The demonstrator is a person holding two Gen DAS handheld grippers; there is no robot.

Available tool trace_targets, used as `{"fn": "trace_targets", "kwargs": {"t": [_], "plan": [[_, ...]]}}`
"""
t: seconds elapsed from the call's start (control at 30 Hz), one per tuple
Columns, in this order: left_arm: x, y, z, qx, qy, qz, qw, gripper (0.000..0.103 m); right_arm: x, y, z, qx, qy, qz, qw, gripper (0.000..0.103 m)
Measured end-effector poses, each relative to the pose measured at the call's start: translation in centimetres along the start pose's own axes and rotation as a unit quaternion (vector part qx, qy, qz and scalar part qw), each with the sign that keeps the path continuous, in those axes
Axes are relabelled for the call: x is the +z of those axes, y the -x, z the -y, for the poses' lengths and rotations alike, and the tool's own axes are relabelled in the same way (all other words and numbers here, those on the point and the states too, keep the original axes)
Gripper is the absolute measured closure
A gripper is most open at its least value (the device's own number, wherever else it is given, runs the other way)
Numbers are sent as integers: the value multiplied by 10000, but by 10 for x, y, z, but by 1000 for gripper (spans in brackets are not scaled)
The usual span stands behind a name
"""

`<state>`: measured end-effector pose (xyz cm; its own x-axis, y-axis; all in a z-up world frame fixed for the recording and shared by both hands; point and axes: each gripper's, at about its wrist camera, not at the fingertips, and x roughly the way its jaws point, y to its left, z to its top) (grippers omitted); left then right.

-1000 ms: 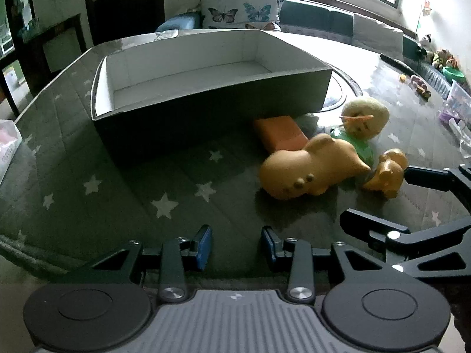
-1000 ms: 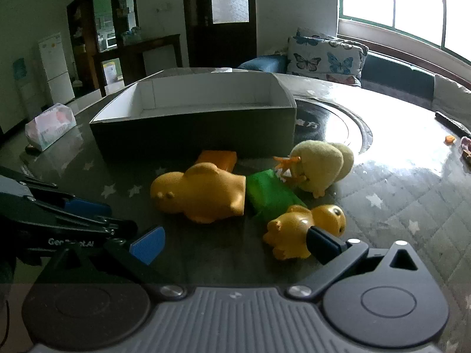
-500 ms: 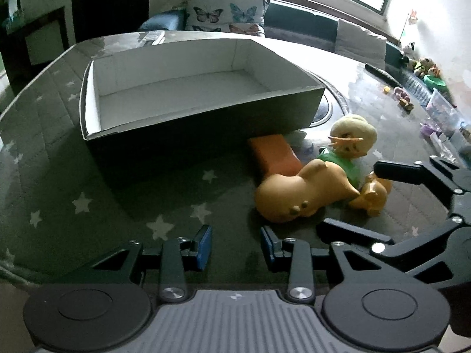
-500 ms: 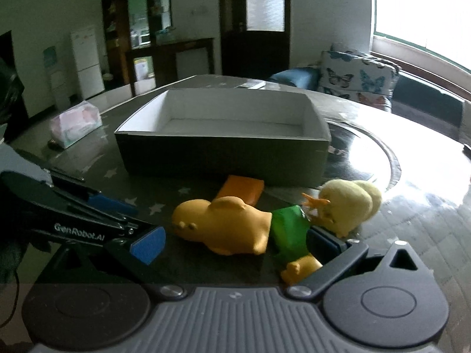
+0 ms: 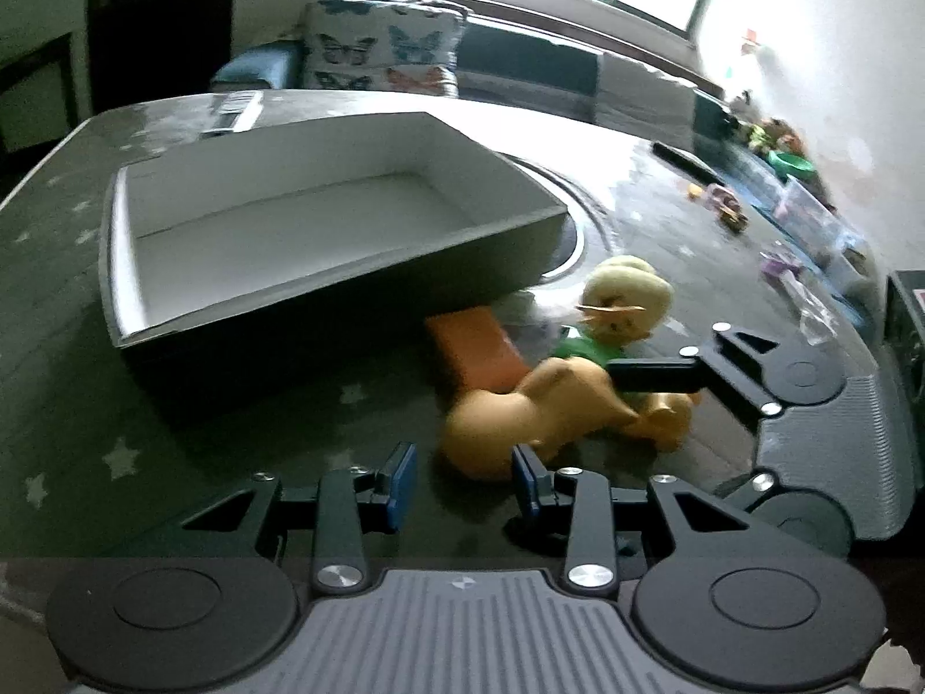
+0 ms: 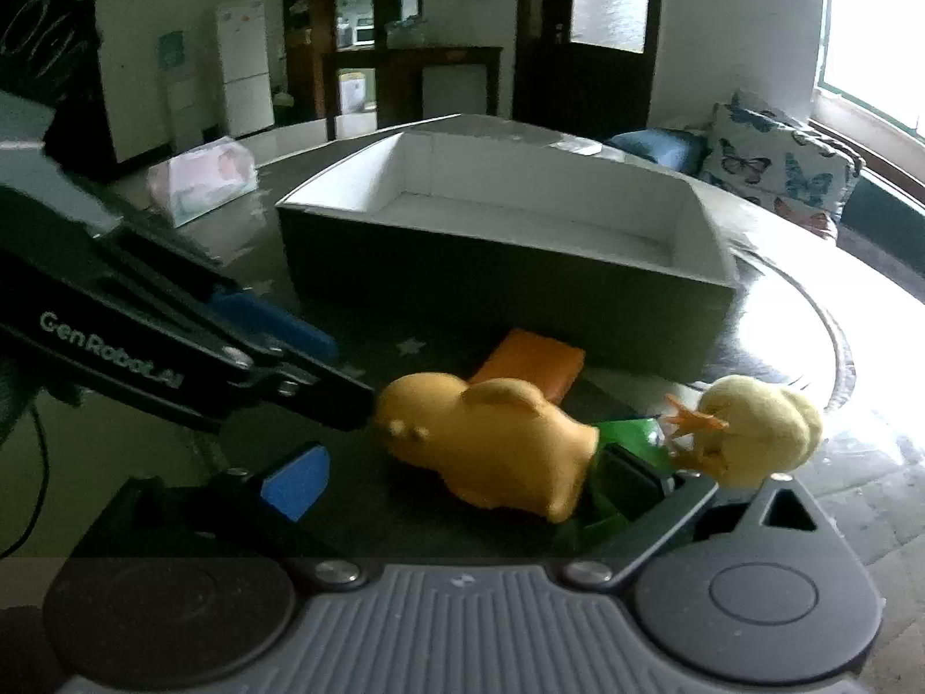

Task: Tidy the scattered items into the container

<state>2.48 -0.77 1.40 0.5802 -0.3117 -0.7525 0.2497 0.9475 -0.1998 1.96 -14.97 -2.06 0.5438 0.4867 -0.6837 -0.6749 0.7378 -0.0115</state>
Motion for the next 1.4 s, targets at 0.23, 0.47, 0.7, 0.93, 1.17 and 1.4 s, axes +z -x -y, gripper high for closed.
{"fn": "trace_targets", "kwargs": {"t": [0.23,0.47,0.7,0.93,1.17,1.4], "plan": [[1,-9,-1,89,-56,-118,9999,65,-7,11,-9,140,63,-21,9999,3],[2,-7,-18,250,99,-52,9996,64,-12,24,-17,496,177,3,9986,6],[4,-4,-27,-94,391,-40,9992,64,-3,29,-6,253,74,137,9996,10],[8,-12,-37,-594,1128,-164,9917,64,5,7,5,141,27,41,9999,18],[5,-21,-50,-954,1685,-236,9808,62,1,-6,8,14,79,-51,10000,27],[10,-23,-53,-1003,1747,-188,9793,63,-1,-4,5,-41,159,-122,9998,37]]}}
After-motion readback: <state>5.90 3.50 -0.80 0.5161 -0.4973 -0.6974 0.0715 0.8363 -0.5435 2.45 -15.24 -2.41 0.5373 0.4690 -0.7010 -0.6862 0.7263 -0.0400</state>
